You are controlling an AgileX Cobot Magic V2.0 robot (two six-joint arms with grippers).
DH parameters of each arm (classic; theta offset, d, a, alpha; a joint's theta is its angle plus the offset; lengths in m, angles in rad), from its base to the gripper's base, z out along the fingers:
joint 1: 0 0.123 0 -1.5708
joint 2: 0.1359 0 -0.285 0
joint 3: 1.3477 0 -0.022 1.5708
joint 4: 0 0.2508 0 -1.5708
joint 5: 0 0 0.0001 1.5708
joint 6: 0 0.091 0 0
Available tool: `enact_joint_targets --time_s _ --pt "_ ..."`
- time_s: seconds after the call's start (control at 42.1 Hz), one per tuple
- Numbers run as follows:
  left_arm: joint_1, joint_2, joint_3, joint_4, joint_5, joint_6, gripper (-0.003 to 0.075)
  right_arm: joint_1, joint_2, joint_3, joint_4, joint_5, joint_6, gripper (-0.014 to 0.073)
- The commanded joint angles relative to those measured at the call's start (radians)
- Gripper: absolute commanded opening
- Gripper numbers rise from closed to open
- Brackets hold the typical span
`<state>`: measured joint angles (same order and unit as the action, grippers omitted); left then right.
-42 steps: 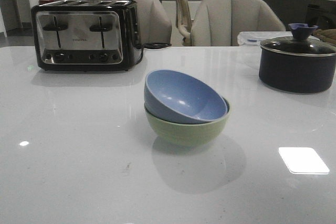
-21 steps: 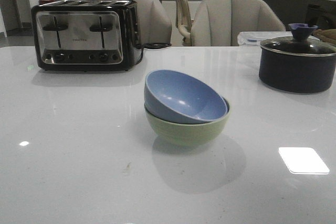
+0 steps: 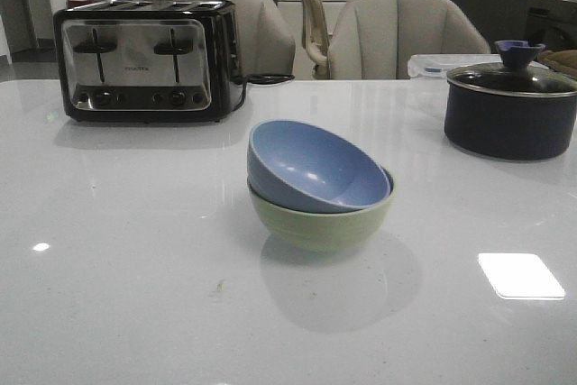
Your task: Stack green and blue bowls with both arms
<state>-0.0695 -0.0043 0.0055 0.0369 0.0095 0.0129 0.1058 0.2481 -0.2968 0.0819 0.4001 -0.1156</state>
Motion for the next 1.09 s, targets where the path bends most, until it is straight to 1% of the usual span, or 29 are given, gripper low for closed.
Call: enact_joint_targets --time_s 0.0,0.143,0.309,0.333,0.737,0.808,0.927,0.998,1.07 --pt "0.002 -0.021 0.019 -0.010 -0.090 -0.013 0.0100 -0.051 -0.124 0.106 -0.006 -0.199 -0.010 0.0041" --pt "0.002 -0.021 0.019 -0.010 -0.090 -0.013 0.0100 -0.090 -0.257 0.233 -0.006 -0.250 -0.010 0.0041" --pt "0.002 -0.021 0.019 -0.010 -0.090 -0.013 0.0100 -0.090 -0.279 0.327 -0.005 -0.371 -0.010 0.0041" --pt "0.002 -0.021 0.019 -0.010 -0.090 -0.013 0.0100 -0.090 -0.279 0.324 -0.005 -0.361 -0.010 0.0041" --pt "0.002 -0.021 0.019 -0.010 -0.090 -0.013 0.0100 -0.089 -0.279 0.324 0.013 -0.436 -0.008 0.0041" --pt "0.002 -0.021 0.019 -0.010 -0.090 -0.013 0.0100 -0.089 -0.279 0.324 0.005 -0.450 0.031 0.0041" --pt "0.002 -0.021 0.019 -0.010 -0.090 -0.013 0.0100 -0.091 -0.279 0.324 -0.108 -0.474 0.162 0.0041" --pt "0.002 -0.021 0.019 -0.010 -0.090 -0.013 0.0100 -0.091 -0.279 0.324 -0.141 -0.462 0.208 0.0041" --pt "0.002 -0.021 0.019 -0.010 -0.090 -0.013 0.0101 -0.091 -0.279 0.324 -0.157 -0.454 0.214 0.0041"
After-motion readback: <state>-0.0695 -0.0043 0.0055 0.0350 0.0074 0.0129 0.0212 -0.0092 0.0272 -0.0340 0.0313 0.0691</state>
